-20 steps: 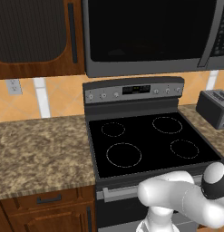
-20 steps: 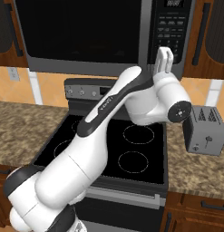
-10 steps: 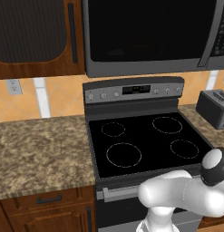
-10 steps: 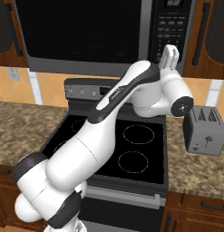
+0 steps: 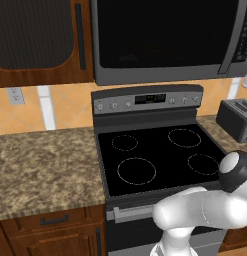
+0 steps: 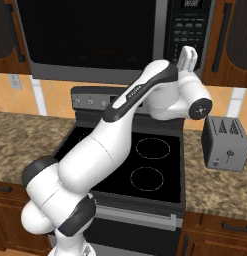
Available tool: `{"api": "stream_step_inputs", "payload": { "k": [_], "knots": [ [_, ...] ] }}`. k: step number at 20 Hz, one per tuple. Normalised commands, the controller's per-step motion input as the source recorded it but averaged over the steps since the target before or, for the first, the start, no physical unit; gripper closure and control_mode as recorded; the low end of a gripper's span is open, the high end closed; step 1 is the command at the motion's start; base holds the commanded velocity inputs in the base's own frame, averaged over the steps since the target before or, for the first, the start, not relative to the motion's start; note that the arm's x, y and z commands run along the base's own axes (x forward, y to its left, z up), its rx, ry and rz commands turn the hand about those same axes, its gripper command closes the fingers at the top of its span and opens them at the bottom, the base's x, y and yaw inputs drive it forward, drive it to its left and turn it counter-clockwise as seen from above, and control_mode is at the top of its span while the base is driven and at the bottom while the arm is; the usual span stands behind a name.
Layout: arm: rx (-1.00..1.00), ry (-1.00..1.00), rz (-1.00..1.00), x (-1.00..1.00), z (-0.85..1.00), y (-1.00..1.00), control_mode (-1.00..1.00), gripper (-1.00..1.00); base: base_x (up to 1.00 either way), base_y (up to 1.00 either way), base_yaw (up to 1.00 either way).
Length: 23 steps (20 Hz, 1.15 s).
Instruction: Open the microwave, place the bowl with waffle inside the microwave, then close the microwave door and turn it on.
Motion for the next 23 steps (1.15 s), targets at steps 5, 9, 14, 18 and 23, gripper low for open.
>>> {"api": "stream_step_inputs", "payload": {
  "k": [5,9,14,18,23],
  "knots": [
    [0.0,0.03,0.0,0.44,0.0,0.0,-1.0,1.0,0.0,0.0,0.0],
    [0.0,0.11,0.0,0.69,0.0,0.0,-1.0,1.0,0.0,0.0,0.0],
    [0.0,0.16,0.0,0.83,-0.01,0.0,-1.0,1.0,0.0,0.0,0.0],
    [0.0,0.08,0.0,0.49,-0.26,0.02,-1.0,1.0,0.0,0.0,0.0],
    [-0.14,-0.16,0.0,-0.36,-0.77,0.43,-1.0,1.0,0.0,0.0,0.0]
  ]
}}
